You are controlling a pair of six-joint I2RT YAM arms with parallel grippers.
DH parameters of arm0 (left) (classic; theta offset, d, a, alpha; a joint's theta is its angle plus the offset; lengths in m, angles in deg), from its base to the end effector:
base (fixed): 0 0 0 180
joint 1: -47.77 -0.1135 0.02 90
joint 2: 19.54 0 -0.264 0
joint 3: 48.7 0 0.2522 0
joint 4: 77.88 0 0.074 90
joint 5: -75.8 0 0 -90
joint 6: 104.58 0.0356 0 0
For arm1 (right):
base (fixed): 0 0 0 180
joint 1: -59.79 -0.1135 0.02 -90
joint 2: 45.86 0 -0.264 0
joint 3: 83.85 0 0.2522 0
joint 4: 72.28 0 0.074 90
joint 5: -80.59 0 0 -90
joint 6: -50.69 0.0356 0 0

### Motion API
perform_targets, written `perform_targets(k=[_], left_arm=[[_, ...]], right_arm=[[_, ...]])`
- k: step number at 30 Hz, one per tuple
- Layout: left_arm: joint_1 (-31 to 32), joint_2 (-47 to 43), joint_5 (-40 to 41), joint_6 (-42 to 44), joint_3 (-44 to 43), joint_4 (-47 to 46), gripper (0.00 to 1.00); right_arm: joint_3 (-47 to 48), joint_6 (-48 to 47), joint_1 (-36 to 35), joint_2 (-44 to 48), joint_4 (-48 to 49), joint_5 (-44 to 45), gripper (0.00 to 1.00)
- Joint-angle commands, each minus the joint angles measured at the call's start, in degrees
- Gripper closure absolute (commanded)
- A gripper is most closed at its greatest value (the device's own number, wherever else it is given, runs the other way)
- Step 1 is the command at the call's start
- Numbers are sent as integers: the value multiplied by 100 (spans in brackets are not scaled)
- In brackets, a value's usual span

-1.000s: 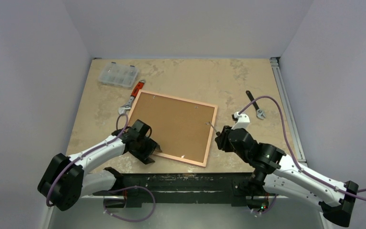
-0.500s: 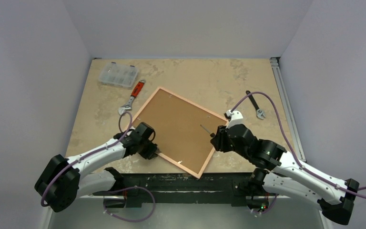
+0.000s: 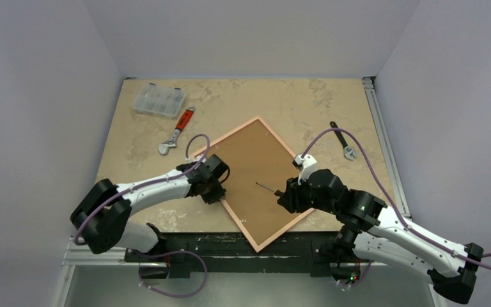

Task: Take the photo out of the frame

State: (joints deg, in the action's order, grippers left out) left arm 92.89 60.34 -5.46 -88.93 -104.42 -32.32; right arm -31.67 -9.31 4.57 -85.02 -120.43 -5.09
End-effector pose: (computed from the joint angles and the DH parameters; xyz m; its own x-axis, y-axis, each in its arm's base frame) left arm 0.1743 -0.1674 0.1678 -0.8172 -0.5282 -0.2307 -0.4584 0.8382 -0.2953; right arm 0.0881 0.1221 0.2740 -0.6762 -0.0996 -0.7300 -0.5147 0.7727 0.3714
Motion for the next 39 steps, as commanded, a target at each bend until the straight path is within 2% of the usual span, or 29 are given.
perform_targets(k=[1,6,10,15,17,22,27,39], left_arm=[[15,725,212,1596,-1110,-84,100],[-309,1335,-475,2942,-1869,-31,100],[-768,1547,-1110,3743,-1990,-130,100],[-1181,1937,-1414,4849,-2475,341,100],[-1221,2022,-1297,5083,-2659,512,100],[-1305,2066,-1449,5064,-2630,391,100],[-1353,2176,-1532,4917,-2712,479,100],[-1359,2199,-1825,4609,-2680,415,100]], right_arm=[[-20,51,-12,105,342,-176,100],[-121,72,-8,27,400,-152,100],[-139,74,-14,-303,557,-353,100],[-129,243,-15,-705,999,-724,100],[-156,362,-10,-868,1292,-943,100],[21,662,-114,-1492,1609,-1246,100],[196,892,-461,-1911,1574,-1082,100],[725,1198,-1321,-2719,1454,-80,100]])
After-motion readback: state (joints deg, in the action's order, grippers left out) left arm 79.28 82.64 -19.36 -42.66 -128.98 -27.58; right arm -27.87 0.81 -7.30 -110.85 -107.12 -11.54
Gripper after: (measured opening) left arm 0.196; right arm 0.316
